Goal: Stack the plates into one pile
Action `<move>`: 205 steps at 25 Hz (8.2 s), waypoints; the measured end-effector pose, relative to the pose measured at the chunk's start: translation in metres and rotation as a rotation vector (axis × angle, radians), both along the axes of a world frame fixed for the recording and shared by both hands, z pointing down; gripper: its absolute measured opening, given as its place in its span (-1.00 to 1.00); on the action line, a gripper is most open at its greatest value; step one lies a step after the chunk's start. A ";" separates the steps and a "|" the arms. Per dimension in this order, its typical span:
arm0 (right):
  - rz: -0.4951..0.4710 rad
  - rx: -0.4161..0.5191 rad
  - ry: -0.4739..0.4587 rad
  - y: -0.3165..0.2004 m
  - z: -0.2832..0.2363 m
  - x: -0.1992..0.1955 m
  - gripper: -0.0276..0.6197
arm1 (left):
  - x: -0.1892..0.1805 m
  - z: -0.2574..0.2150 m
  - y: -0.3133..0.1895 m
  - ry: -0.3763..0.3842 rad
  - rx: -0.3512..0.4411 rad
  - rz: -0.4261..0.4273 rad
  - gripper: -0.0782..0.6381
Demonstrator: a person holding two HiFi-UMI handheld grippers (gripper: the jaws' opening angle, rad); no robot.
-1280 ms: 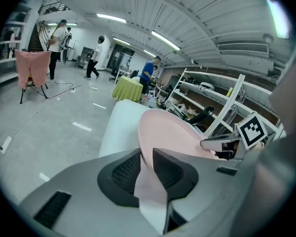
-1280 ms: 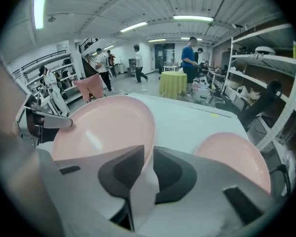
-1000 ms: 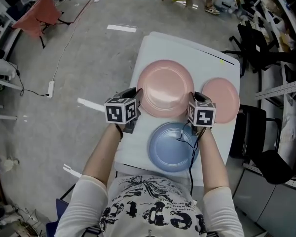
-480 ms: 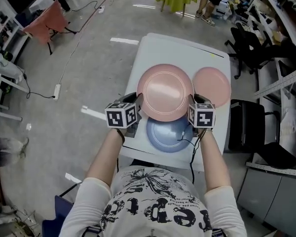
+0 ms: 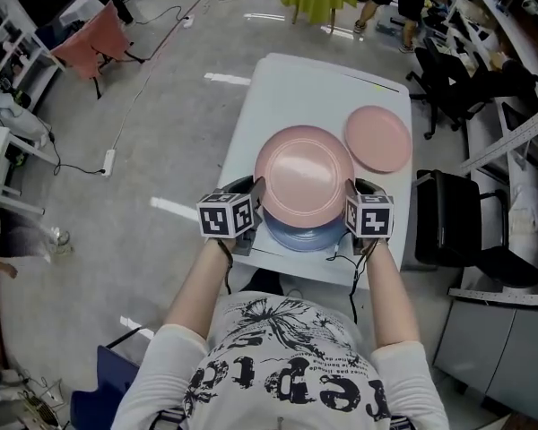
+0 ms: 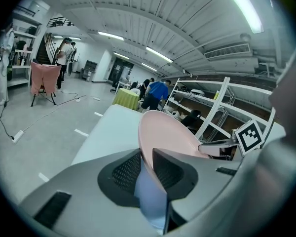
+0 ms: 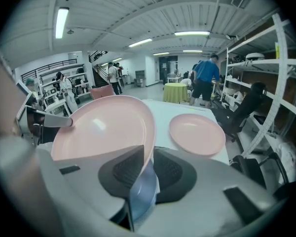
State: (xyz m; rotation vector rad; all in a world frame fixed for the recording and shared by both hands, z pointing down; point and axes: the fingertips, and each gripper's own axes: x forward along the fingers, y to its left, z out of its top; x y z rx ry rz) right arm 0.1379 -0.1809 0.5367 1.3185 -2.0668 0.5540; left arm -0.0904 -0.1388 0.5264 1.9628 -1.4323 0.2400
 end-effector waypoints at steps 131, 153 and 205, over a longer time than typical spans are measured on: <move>0.187 -0.053 -0.035 -0.268 0.114 0.269 -0.46 | 0.259 0.132 -0.303 -0.113 -0.207 0.104 -0.29; 0.244 -0.076 -0.066 -0.242 0.098 0.283 -0.70 | 0.279 0.103 -0.286 -0.102 -0.181 0.175 -0.52; 0.361 -0.046 -0.100 0.091 0.048 0.011 -0.74 | 0.006 0.061 0.037 -0.051 -0.128 0.250 -0.52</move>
